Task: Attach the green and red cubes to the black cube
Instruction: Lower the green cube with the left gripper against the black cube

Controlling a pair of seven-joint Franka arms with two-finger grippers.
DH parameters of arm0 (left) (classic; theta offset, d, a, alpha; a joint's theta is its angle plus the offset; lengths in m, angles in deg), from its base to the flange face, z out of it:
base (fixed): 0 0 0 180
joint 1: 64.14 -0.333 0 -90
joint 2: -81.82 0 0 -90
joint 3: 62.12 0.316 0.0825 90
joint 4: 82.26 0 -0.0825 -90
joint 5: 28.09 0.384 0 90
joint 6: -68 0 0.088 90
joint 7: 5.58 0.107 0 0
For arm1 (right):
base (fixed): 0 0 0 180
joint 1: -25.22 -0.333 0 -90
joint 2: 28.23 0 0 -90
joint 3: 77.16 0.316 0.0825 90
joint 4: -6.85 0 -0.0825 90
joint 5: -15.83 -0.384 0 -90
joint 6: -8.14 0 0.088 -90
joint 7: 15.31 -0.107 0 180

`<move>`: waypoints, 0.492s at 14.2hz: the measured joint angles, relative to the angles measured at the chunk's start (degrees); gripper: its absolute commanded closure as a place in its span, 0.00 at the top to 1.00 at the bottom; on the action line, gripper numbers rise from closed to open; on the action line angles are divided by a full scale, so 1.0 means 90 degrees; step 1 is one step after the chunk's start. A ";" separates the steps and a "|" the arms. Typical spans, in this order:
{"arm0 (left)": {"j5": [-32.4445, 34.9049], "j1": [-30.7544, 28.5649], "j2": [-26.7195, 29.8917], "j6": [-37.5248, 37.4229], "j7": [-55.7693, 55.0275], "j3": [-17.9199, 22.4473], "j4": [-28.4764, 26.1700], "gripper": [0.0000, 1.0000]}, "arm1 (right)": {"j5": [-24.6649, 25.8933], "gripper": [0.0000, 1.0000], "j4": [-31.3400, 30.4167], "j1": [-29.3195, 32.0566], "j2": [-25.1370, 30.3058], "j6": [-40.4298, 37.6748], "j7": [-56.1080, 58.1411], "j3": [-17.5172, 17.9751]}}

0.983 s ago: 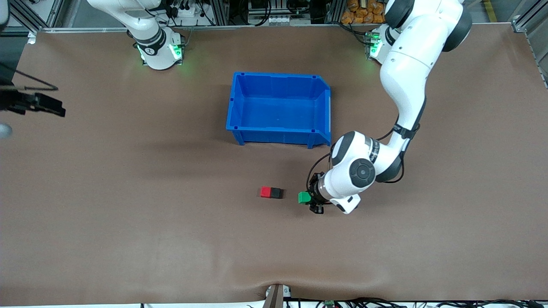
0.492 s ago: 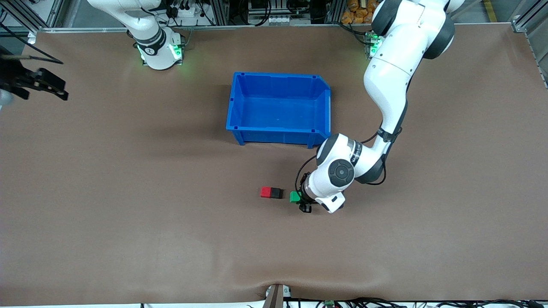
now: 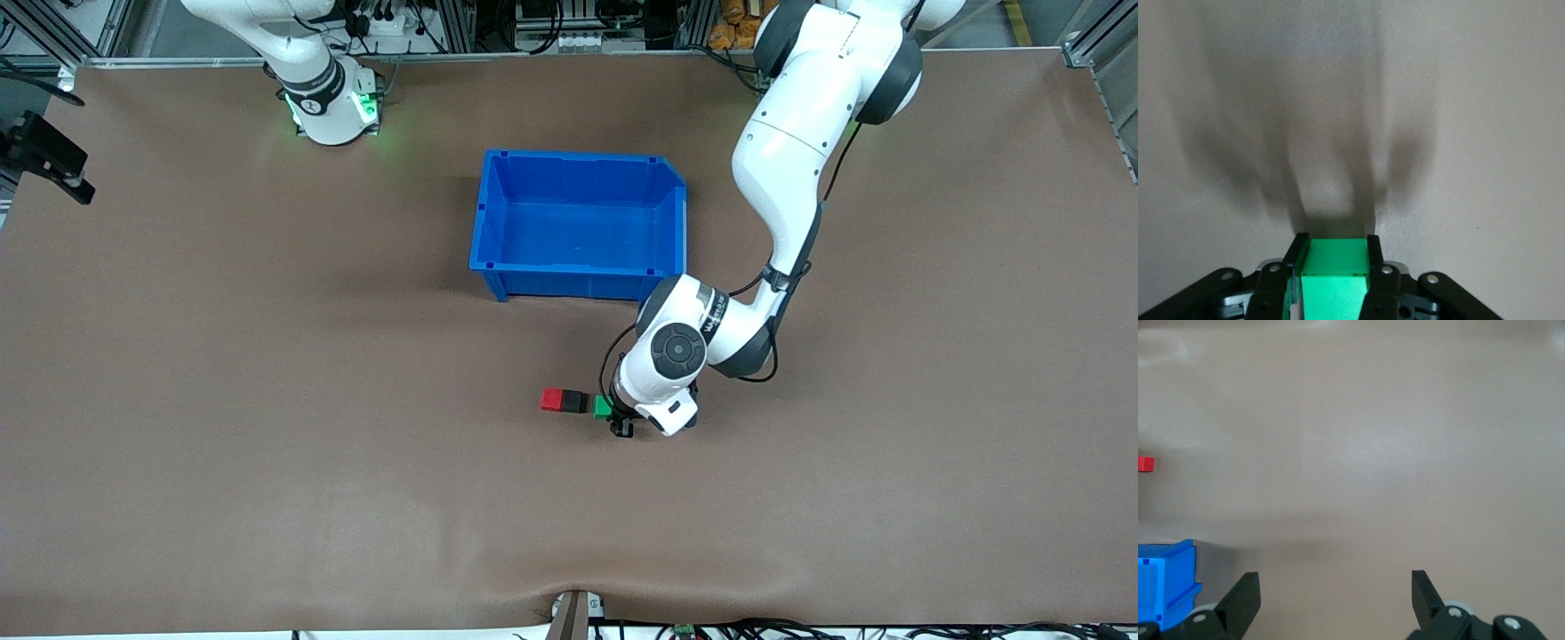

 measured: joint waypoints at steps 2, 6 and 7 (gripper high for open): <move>0.0000 0.0043 -0.0009 0.0002 -0.0047 0.0039 0.0014 0.00 | 0.0000 1.00 0.0002 0.0006 -0.0062 0.0000 0.0000 -0.0022; 0.0000 0.0219 -0.0011 -0.0016 -0.0188 0.0177 0.0025 0.00 | 0.0000 1.00 0.0007 0.0006 -0.0080 -0.0017 -0.0001 -0.0034; 0.0000 0.0276 -0.0011 -0.0028 -0.0209 0.0224 0.0030 0.00 | 0.0000 1.00 0.0007 0.0006 -0.0080 -0.0025 -0.0001 -0.0035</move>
